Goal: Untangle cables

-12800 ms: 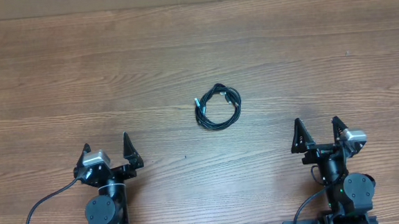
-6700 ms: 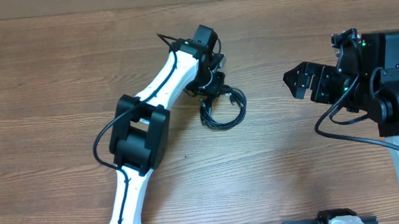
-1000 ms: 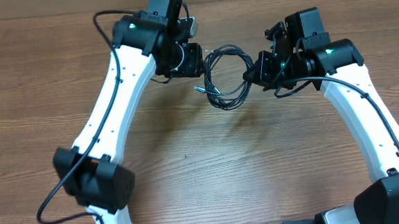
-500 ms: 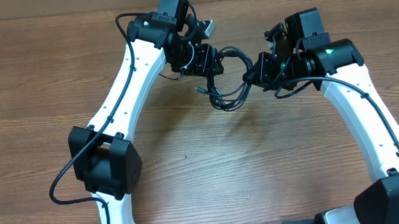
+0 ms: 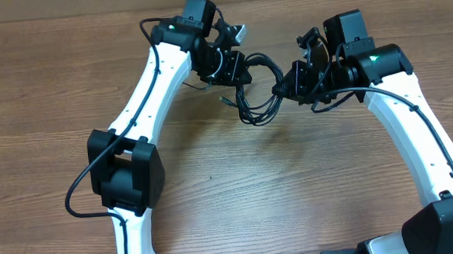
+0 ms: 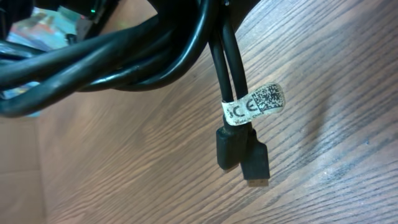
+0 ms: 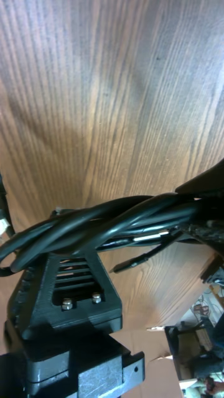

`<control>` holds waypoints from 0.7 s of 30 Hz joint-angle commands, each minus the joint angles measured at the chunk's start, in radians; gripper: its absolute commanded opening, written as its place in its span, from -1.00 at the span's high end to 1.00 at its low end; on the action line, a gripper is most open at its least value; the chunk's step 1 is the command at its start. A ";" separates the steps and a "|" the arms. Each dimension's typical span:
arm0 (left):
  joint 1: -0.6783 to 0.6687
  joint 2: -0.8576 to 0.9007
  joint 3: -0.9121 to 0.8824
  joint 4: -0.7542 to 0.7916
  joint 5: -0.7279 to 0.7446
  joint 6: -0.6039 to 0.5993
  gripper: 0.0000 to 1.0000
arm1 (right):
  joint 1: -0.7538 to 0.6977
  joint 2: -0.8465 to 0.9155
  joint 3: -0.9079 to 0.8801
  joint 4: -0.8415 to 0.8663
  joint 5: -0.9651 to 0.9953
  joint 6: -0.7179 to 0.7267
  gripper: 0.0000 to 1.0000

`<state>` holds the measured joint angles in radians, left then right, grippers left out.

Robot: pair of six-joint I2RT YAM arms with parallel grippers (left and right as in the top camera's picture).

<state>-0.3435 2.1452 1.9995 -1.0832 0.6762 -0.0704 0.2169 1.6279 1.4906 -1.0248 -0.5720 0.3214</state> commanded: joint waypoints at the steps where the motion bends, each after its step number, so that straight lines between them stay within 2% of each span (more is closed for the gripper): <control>1: 0.079 -0.042 0.027 -0.029 0.082 -0.035 0.92 | 0.002 -0.021 0.010 0.011 0.042 -0.003 0.69; 3: 0.105 -0.062 0.027 -0.080 0.012 -0.159 0.91 | -0.002 -0.021 0.010 0.025 0.074 -0.005 0.14; 6: 0.122 -0.074 0.027 -0.133 -0.172 -0.300 0.92 | -0.005 -0.022 0.011 0.053 0.057 -0.008 -0.04; 7: 0.121 -0.074 0.027 -0.150 -0.224 -0.339 0.92 | -0.005 -0.023 0.011 0.076 -0.007 -0.028 -0.09; 9: 0.121 -0.074 0.027 -0.165 -0.236 -0.370 0.92 | 0.007 -0.023 0.011 0.092 -0.066 -0.042 -0.09; 11: 0.121 -0.074 0.027 -0.192 -0.310 -0.453 0.92 | 0.041 -0.023 0.010 0.105 -0.085 -0.042 -0.09; 13: 0.121 -0.074 0.027 -0.250 -0.474 -0.648 0.92 | 0.098 -0.022 0.010 0.115 -0.085 -0.041 -0.09; 14: 0.121 -0.074 0.027 -0.264 -0.494 -0.682 0.91 | 0.113 -0.021 0.010 0.116 -0.084 -0.041 -0.09; 15: 0.121 -0.074 0.027 -0.300 -0.515 -0.750 0.92 | 0.153 -0.018 0.008 0.122 -0.054 -0.015 -0.08; 18: 0.121 -0.075 0.027 -0.328 -0.516 -0.816 0.91 | 0.211 -0.002 0.003 0.124 0.092 0.166 0.07; 21: 0.121 -0.085 0.027 -0.354 -0.516 -0.889 0.91 | 0.265 0.032 0.001 0.140 0.138 0.232 0.17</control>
<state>-0.2211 2.1132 2.0029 -1.4166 0.2005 -0.8112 0.4496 1.6299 1.4906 -0.8993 -0.5217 0.4404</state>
